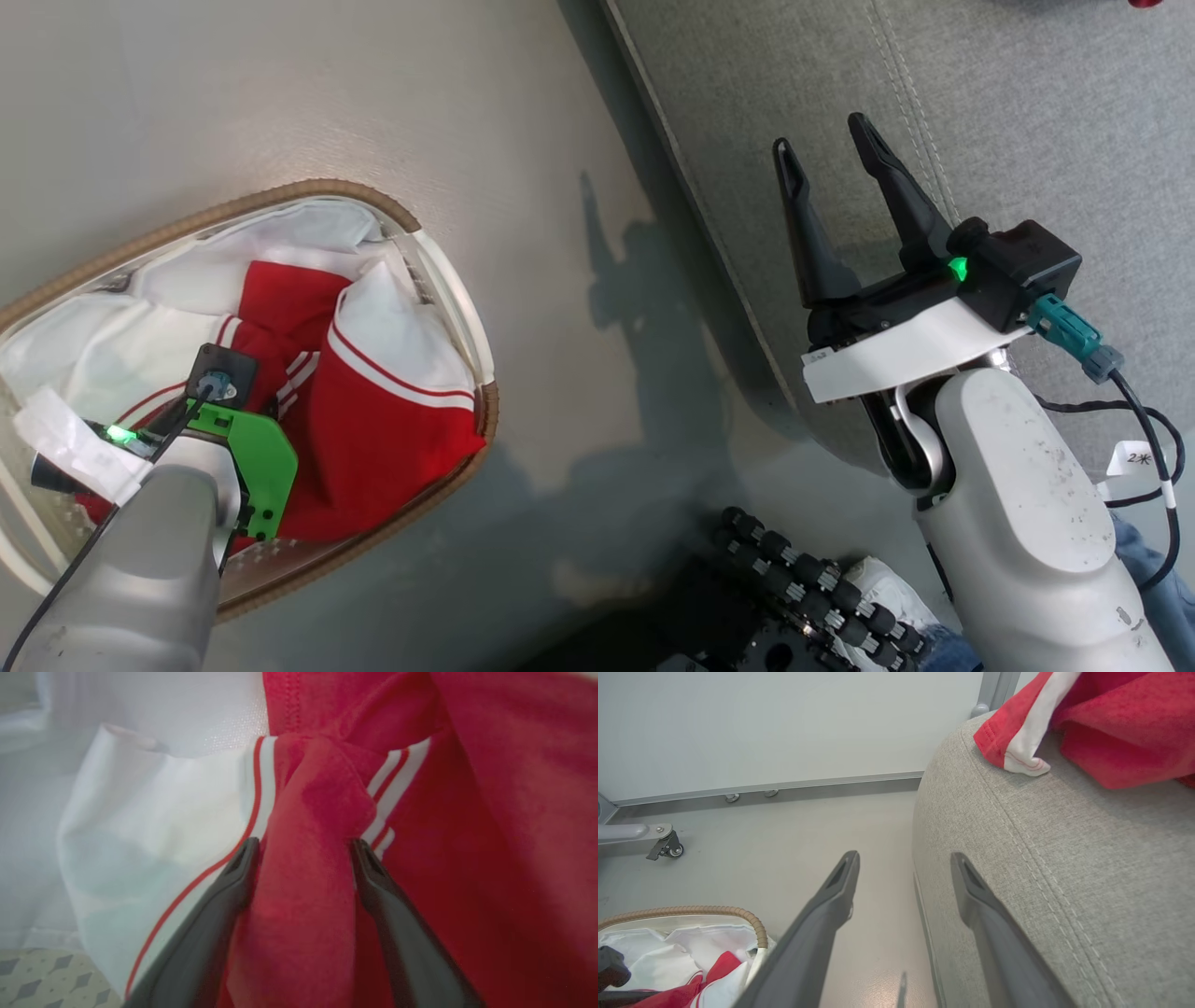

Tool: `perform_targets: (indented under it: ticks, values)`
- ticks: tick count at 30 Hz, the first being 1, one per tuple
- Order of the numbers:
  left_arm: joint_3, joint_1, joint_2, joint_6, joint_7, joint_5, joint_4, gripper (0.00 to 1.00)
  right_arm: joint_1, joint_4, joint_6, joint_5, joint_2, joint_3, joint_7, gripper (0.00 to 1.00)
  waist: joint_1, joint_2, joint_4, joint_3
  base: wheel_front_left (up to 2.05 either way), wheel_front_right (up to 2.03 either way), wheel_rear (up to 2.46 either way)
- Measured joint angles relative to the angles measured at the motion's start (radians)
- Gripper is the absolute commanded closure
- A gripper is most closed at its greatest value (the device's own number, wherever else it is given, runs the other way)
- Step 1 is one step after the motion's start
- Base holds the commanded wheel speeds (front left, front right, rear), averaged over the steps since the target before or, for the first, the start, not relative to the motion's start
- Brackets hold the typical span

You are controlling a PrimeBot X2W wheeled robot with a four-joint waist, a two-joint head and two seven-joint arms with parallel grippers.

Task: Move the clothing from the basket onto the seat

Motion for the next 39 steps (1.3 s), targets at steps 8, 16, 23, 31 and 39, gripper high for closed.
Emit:
perform_targets:
  ticks: [8, 16, 23, 31, 39]
  values:
    - [-0.011, 0.0, -0.028, -0.007, -0.007, -0.012, 0.01, 1.0, 0.0, 0.009, 0.0, -0.001, 0.001, 0.004, 0.0, 0.0, -0.0001, 0.0, 0.001, -0.006, 0.0, 0.0, 0.0]
    - [-0.03, 0.021, -0.063, -0.016, -0.082, -0.021, 0.001, 1.0, 0.007, 0.035, 0.0, -0.039, 0.001, -0.016, 0.0, 0.0, -0.0001, 0.0, 0.032, -0.065, 0.0, 0.0, 0.0]
    - [-0.053, 0.053, -0.095, -0.028, -0.148, -0.029, -0.04, 1.0, 0.049, 0.068, 0.0, -0.097, 0.001, -0.049, 0.0, 0.0, -0.0001, 0.0, 0.07, -0.154, 0.0, 0.0, 0.0]
    - [-0.077, 0.101, -0.119, -0.032, -0.171, -0.037, -0.165, 1.0, 0.137, 0.11, 0.0, -0.183, 0.002, -0.101, 0.0, 0.0, -0.0002, 0.0, 0.128, -0.293, 0.0, 0.0, 0.0]
    - [-0.102, 0.167, -0.113, -0.036, -0.177, -0.03, -0.397, 1.0, 0.244, 0.141, 0.0, -0.241, 0.002, -0.144, 0.0, 0.0, -0.0002, 0.0, 0.197, -0.465, 0.0, 0.0, 0.0]
